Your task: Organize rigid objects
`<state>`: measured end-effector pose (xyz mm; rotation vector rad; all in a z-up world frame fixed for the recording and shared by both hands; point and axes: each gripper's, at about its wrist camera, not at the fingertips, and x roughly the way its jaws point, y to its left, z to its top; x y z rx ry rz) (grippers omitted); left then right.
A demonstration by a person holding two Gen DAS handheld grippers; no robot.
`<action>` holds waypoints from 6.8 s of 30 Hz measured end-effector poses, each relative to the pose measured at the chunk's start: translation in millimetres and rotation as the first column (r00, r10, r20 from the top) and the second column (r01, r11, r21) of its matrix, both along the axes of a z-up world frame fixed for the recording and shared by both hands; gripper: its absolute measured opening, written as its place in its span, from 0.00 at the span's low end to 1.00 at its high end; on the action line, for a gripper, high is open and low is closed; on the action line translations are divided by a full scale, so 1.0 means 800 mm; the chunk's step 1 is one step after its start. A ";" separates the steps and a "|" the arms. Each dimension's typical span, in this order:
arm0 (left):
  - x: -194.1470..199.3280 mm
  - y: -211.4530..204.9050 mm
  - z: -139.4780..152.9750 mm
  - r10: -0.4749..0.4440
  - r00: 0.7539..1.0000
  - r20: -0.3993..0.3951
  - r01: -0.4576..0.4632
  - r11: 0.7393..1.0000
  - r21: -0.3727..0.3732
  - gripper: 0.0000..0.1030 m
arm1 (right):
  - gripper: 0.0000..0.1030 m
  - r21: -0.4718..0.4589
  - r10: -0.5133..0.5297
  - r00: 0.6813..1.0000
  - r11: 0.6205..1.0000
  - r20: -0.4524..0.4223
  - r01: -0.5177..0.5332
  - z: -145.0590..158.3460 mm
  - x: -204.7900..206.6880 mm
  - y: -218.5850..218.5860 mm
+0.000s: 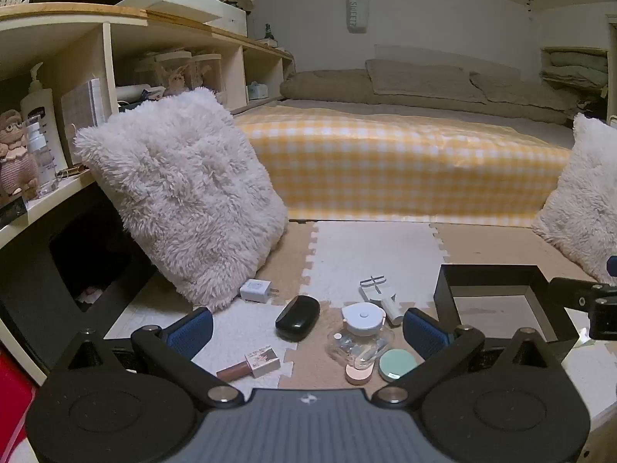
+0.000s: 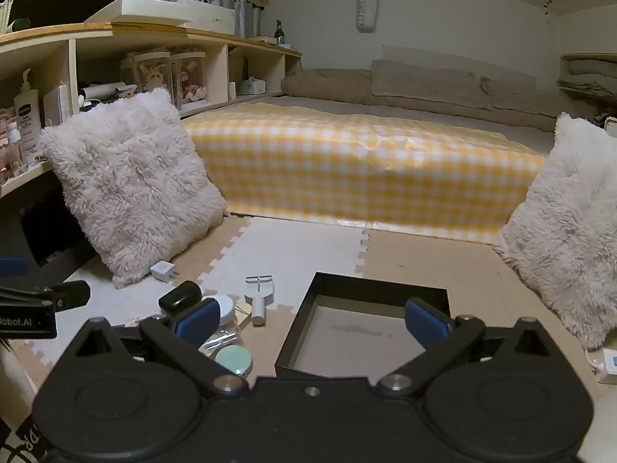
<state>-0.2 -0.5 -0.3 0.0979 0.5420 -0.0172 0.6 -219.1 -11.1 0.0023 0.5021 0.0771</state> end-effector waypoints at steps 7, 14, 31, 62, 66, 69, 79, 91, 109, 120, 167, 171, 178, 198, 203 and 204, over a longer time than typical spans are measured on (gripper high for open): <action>0.000 0.000 0.000 0.000 1.000 -0.003 0.000 1.000 -0.006 1.00 | 1.00 -0.002 -0.001 1.000 1.000 0.000 0.001 -0.001 0.000 0.001; 0.000 0.000 0.000 -0.001 1.000 -0.003 0.000 1.000 -0.009 1.00 | 1.00 -0.004 -0.001 1.000 1.000 0.000 0.001 -0.001 0.000 0.002; 0.000 0.000 0.000 -0.001 1.000 -0.004 0.001 1.000 -0.010 1.00 | 1.00 -0.007 -0.001 1.000 1.000 -0.002 0.001 -0.001 0.001 0.002; 0.000 0.000 0.000 -0.001 1.000 -0.005 0.001 1.000 -0.010 1.00 | 1.00 -0.010 0.000 1.000 1.000 -0.006 0.000 -0.002 0.002 0.004; 0.000 0.000 0.000 -0.001 1.000 -0.005 0.001 1.000 -0.009 1.00 | 1.00 -0.010 0.000 1.000 1.000 -0.006 0.000 -0.002 0.002 0.004; 0.000 0.000 0.000 -0.001 1.000 -0.005 0.000 1.000 -0.009 1.00 | 1.00 -0.011 0.000 1.000 1.000 -0.007 0.000 -0.003 0.002 0.005; 0.000 0.000 0.000 -0.001 1.000 -0.006 0.001 1.000 -0.009 1.00 | 1.00 -0.011 0.000 1.000 1.000 -0.008 0.000 -0.003 0.002 0.005; 0.000 0.000 0.000 0.000 1.000 -0.005 0.000 1.000 -0.009 1.00 | 1.00 -0.012 0.000 1.000 1.000 -0.009 0.000 -0.003 0.002 0.005; 0.004 0.001 0.011 -0.002 1.000 0.023 0.003 0.999 -0.048 1.00 | 1.00 0.057 -0.079 0.997 0.995 0.022 0.077 0.007 -0.005 -0.016; 0.010 0.006 0.029 -0.039 0.991 0.125 0.051 0.995 -0.090 1.00 | 1.00 0.173 -0.182 0.982 0.970 0.053 0.171 0.025 0.015 -0.068; 0.268 0.098 -0.160 -0.072 0.723 -0.687 0.181 0.979 0.089 0.87 | 0.23 0.028 -0.216 0.783 0.958 -0.584 0.285 -0.141 0.211 -0.183; 0.274 0.102 -0.184 -0.056 0.665 -0.745 0.186 0.978 0.092 0.86 | 0.23 0.038 -0.204 0.786 0.960 -0.584 0.278 -0.141 0.212 -0.182; 0.264 0.096 -0.195 -0.138 0.582 -0.801 0.241 0.970 0.008 0.69 | 0.20 0.049 -0.190 0.785 0.962 -0.589 0.269 -0.143 0.212 -0.183; 0.270 0.078 -0.190 -0.149 0.699 -0.699 0.301 0.948 0.099 0.43 | 0.21 0.039 -0.190 0.785 0.964 -0.590 0.263 -0.144 0.213 -0.181; 0.282 0.076 -0.189 -0.136 0.716 -0.685 0.266 0.960 0.087 0.41 | 0.18 0.039 -0.192 0.782 0.963 -0.594 0.266 -0.145 0.213 -0.182; 0.287 0.075 -0.190 -0.132 0.714 -0.687 0.251 0.965 0.076 0.38 | 0.17 0.038 -0.195 0.780 0.962 -0.594 0.270 -0.145 0.213 -0.183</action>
